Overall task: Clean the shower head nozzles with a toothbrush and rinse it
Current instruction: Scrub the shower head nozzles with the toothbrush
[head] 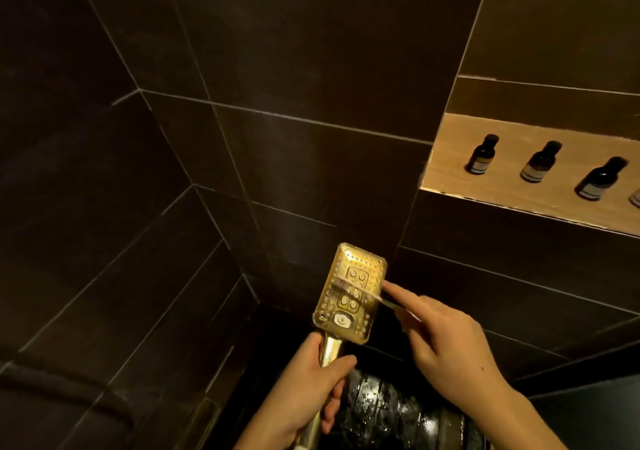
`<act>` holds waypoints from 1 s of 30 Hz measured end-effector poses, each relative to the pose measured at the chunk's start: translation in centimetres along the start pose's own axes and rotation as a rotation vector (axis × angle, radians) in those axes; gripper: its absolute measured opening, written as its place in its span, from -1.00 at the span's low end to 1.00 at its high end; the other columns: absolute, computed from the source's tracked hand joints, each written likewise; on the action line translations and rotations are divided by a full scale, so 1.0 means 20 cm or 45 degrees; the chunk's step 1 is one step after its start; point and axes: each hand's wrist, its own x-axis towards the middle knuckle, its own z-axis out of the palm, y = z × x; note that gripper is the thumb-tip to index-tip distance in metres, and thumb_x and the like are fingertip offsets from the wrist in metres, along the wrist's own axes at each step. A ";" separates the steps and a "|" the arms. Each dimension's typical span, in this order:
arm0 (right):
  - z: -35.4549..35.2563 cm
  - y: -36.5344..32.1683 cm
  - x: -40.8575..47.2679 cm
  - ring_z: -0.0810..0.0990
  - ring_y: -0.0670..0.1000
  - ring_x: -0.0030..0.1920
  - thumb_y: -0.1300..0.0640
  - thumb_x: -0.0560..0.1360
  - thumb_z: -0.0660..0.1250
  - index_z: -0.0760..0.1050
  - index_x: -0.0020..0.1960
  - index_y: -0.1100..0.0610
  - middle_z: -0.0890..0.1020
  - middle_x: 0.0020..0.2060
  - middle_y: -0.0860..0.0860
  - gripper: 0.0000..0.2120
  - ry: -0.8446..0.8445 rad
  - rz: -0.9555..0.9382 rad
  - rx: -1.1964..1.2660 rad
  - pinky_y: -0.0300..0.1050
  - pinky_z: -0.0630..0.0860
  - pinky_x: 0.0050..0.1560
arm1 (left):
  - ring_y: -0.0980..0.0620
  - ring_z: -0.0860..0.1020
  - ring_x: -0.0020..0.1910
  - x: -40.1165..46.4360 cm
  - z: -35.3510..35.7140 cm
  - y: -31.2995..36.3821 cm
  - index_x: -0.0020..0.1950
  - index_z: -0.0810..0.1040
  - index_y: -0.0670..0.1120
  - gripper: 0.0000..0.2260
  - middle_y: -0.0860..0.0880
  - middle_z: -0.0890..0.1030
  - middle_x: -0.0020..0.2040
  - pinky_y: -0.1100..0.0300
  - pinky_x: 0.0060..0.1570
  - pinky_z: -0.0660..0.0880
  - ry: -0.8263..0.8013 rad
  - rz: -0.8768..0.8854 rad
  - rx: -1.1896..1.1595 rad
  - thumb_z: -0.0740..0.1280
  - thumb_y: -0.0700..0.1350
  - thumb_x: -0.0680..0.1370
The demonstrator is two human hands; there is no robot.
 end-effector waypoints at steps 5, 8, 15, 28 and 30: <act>0.02 -0.01 0.04 0.41 -0.13 -0.36 0.16 0.51 0.34 0.27 0.49 -0.21 0.42 -0.25 -0.15 -0.38 0.081 -0.030 -0.187 -0.22 0.41 -0.51 | 0.01 0.39 -0.58 -0.02 -0.02 0.00 0.17 0.43 -0.02 -0.79 -0.06 0.49 -0.40 0.21 -0.59 0.32 -0.029 -0.002 -0.010 0.39 -0.07 0.59; 0.01 -0.01 0.06 0.40 -0.13 -0.39 0.15 0.52 0.33 0.28 0.49 -0.21 0.42 -0.23 -0.17 -0.39 0.082 -0.004 -0.187 -0.27 0.35 -0.51 | 0.02 0.40 -0.56 -0.03 -0.03 0.00 0.19 0.44 0.01 -0.80 -0.05 0.50 -0.38 0.21 -0.58 0.34 -0.040 0.002 -0.007 0.37 -0.03 0.60; -0.03 0.03 0.15 0.50 -0.09 -0.34 0.02 0.59 0.19 0.09 0.50 -0.35 0.50 -0.19 -0.18 -0.43 -0.076 -0.099 -0.322 -0.15 0.49 -0.44 | 0.02 0.42 -0.56 -0.02 -0.06 -0.01 0.15 0.43 0.01 -0.84 -0.06 0.51 -0.37 0.19 -0.56 0.37 -0.016 0.007 0.062 0.32 -0.14 0.60; -0.03 0.02 0.21 0.43 -0.09 -0.47 0.10 0.51 0.34 0.19 0.48 -0.30 0.44 -0.32 -0.14 -0.36 0.080 -0.059 -0.342 -0.17 0.32 -0.59 | 0.01 0.41 -0.57 -0.04 -0.05 0.00 0.12 0.43 0.05 -0.85 -0.06 0.51 -0.40 0.19 -0.58 0.36 -0.048 0.028 0.097 0.29 -0.16 0.60; -0.04 0.02 0.20 0.42 -0.09 -0.49 0.13 0.50 0.35 0.20 0.49 -0.28 0.45 -0.34 -0.12 -0.33 0.077 -0.078 -0.367 -0.17 0.32 -0.59 | 0.01 0.40 -0.57 -0.04 -0.04 0.01 0.14 0.43 0.02 -0.85 -0.06 0.50 -0.40 0.20 -0.60 0.36 -0.058 0.050 0.075 0.31 -0.15 0.61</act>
